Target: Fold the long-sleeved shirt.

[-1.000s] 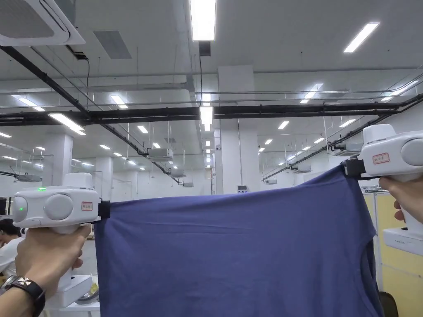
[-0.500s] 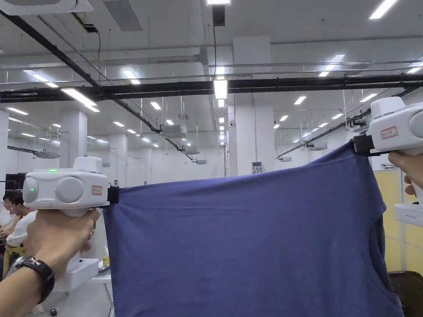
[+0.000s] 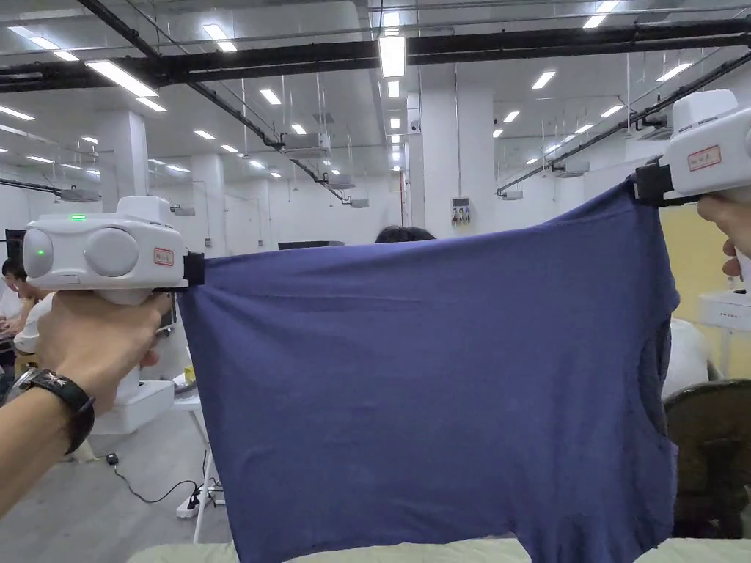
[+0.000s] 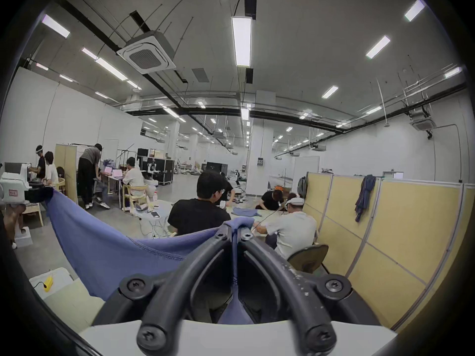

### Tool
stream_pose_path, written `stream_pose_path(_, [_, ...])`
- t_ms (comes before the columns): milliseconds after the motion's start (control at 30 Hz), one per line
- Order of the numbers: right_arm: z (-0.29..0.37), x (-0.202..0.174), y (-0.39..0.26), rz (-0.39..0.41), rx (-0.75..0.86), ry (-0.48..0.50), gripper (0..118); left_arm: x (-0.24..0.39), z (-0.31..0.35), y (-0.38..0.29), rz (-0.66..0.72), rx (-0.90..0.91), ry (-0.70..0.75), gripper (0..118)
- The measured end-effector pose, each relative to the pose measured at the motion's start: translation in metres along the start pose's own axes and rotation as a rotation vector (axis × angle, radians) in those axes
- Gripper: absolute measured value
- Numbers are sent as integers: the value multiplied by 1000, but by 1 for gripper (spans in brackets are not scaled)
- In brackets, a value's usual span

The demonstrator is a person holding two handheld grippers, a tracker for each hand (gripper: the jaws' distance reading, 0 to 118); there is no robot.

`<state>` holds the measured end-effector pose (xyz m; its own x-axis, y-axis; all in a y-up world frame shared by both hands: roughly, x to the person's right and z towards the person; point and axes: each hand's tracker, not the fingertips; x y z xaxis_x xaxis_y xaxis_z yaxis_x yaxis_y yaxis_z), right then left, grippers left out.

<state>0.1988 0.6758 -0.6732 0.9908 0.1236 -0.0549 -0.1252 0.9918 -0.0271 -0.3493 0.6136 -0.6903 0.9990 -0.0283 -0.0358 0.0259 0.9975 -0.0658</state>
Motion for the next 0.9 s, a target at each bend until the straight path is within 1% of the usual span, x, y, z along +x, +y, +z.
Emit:
stream_pose_path(167, [-23, 5, -41, 1, -42, 11, 3, 8, -22, -32, -7, -32, -11, 5])
stream_pose_path(233, [-28, 7, -61, -6, -63, 21, 3, 9, -29, -50, 20, -51, -21, 5])
stream_pose_path(500, [-26, 15, -139, -26, -157, 44, 3, 21, -35, -125, 21, -159, -54, 5])
stream_pose_path(667, [1, 13, -187, -67, -197, 69, 3, 24, -17, -172, 38, -200, -78, 5])
stream_pose_path(700, [6, 12, -197, -74, -212, 74, 3, 25, -14, -182, 45, -230, -96, 5])
stream_pose_path(900, [54, 1, -253, -88, -282, 111, 3, 24, 29, -233, 59, -287, -110, 5])
